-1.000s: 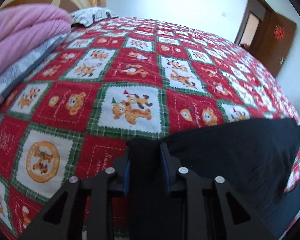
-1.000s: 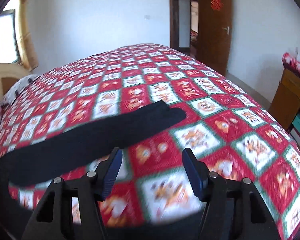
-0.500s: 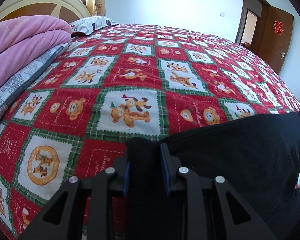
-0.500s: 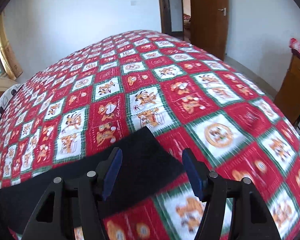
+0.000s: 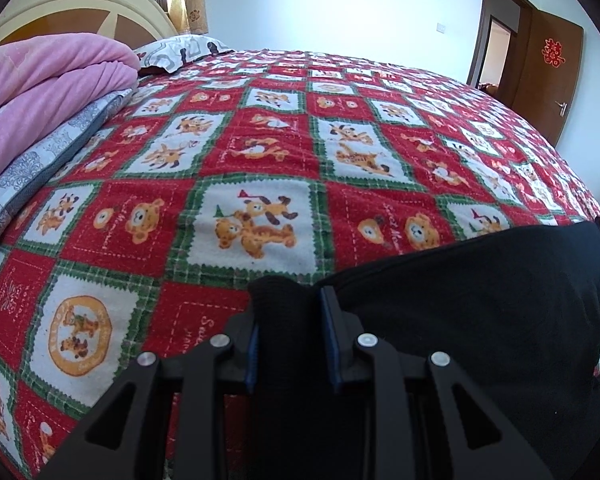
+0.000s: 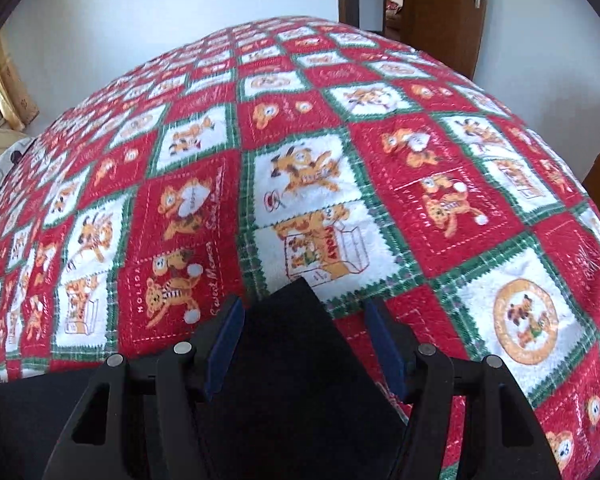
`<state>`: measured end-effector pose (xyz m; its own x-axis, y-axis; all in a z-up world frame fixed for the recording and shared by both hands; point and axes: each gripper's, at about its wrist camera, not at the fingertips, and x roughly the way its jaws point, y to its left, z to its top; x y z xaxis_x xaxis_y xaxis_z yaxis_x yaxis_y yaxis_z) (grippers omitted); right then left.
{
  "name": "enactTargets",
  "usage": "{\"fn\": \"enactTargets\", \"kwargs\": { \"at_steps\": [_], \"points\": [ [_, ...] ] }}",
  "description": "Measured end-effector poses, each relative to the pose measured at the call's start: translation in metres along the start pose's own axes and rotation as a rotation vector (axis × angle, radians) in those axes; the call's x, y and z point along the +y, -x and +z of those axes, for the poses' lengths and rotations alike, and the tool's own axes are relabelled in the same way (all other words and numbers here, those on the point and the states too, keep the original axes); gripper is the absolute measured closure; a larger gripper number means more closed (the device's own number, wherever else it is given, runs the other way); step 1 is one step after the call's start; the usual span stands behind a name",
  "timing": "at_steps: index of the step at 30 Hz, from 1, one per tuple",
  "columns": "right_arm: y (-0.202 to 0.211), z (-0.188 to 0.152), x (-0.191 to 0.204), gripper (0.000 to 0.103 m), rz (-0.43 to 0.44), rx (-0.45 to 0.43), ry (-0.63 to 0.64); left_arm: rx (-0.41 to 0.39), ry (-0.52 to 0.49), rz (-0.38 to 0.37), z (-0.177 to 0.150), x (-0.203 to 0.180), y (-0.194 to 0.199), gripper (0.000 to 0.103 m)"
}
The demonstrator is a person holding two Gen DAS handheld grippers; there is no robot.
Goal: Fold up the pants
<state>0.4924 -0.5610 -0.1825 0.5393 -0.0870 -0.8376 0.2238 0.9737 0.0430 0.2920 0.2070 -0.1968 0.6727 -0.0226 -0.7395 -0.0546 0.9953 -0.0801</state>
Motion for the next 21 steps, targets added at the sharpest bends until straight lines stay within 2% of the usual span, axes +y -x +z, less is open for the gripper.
{"fn": "enactTargets", "kwargs": {
  "at_steps": [1, 3, 4, 10, 12, 14, 21],
  "points": [
    [-0.001, 0.000, 0.003, 0.069, 0.011, 0.002, 0.025, 0.000, 0.000, -0.001, 0.000, 0.000, 0.000, 0.075],
    [0.000, 0.000, 0.007, 0.086, 0.023, -0.004, 0.047, 0.002, -0.001, 0.000, 0.000, 0.000, 0.000, 0.075],
    [0.001, 0.001, 0.009, 0.091, 0.022, -0.003, 0.052, 0.003, 0.000, -0.001, 0.000, 0.001, 0.000, 0.075],
    [0.021, -0.001, 0.018, 0.095, -0.013, -0.049, 0.084, 0.010, 0.042, -0.052, 0.007, 0.007, 0.003, 0.075],
    [0.029, -0.002, 0.018, 0.095, -0.010, -0.062, 0.087, 0.012, 0.033, -0.071, 0.007, 0.004, 0.003, 0.085],
    [0.041, -0.004, 0.018, 0.095, -0.012, -0.077, 0.092, 0.012, 0.027, -0.086, 0.009, 0.002, 0.005, 0.089],
    [0.093, -0.013, 0.021, 0.096, -0.002, -0.160, 0.123, -0.048, 0.048, -0.116, 0.015, 0.001, 0.027, 0.090]
  ]
}}
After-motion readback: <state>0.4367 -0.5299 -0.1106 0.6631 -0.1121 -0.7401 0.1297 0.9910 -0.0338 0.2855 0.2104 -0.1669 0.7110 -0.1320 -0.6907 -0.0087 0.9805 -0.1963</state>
